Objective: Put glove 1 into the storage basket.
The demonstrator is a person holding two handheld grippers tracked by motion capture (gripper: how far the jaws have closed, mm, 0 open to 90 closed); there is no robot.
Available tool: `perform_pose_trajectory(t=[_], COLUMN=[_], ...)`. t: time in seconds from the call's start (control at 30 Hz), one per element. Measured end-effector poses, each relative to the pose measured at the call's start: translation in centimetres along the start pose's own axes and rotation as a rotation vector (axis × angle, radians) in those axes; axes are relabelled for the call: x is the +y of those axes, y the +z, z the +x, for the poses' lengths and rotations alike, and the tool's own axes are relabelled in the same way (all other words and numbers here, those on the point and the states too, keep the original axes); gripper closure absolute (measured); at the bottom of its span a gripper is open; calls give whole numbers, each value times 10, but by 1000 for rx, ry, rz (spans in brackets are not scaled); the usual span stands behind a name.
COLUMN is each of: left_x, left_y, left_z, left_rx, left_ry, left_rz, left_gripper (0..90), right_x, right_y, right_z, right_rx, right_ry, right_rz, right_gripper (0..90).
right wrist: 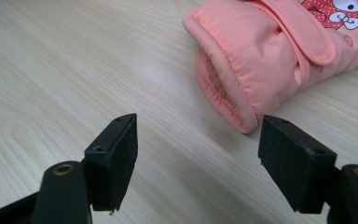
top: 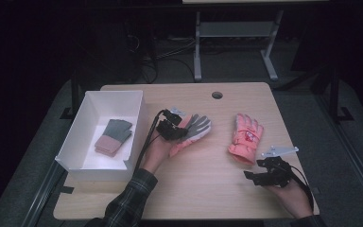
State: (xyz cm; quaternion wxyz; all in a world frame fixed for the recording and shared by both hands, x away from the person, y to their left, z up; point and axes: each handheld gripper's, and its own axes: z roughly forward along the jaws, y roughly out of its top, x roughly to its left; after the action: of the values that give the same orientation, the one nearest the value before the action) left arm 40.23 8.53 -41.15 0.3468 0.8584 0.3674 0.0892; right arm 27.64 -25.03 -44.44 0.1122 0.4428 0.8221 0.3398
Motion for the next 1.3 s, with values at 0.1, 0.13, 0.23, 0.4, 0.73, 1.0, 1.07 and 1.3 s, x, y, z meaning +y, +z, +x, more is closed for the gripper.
perform_pose_trajectory(t=[0.1, 0.13, 0.23, 0.4, 0.73, 1.0, 1.07, 1.3], left_x=[-3, -4, -7, -9, -6, -21, -26, -41], left_y=[1, 2, 6, 6, -3, 12, 8, -5], left_z=[-14, -18, -30, -38, 5, 8, 5, -9], left_rx=[-22, -33, -66, -93, 31, -2, -25, -100], left_ry=[0, 0, 23, 37, 14, 4, 8, 29], left_rz=[4, 3, 23, 2, 25, 97, 105, 126], left_gripper=[888, 887, 885, 804, 895, 895, 895, 895], right_x=[0, 0, 0, 0, 0, -1, -1, -2], right_y=[0, 0, 0, -1, 0, -1, -1, -1], right_z=[0, 0, 1, 0, 1, 0, -1, 2], right_rx=[0, -1, -3, 0, 2, 8, 8, 9], right_ry=[2, 3, 0, 8, 2, 2, 2, -5], right_rz=[-1, -2, -4, -5, -6, -12, -13, -12], right_gripper=[277, 276, 276, 273, 267, 264, 264, 261])
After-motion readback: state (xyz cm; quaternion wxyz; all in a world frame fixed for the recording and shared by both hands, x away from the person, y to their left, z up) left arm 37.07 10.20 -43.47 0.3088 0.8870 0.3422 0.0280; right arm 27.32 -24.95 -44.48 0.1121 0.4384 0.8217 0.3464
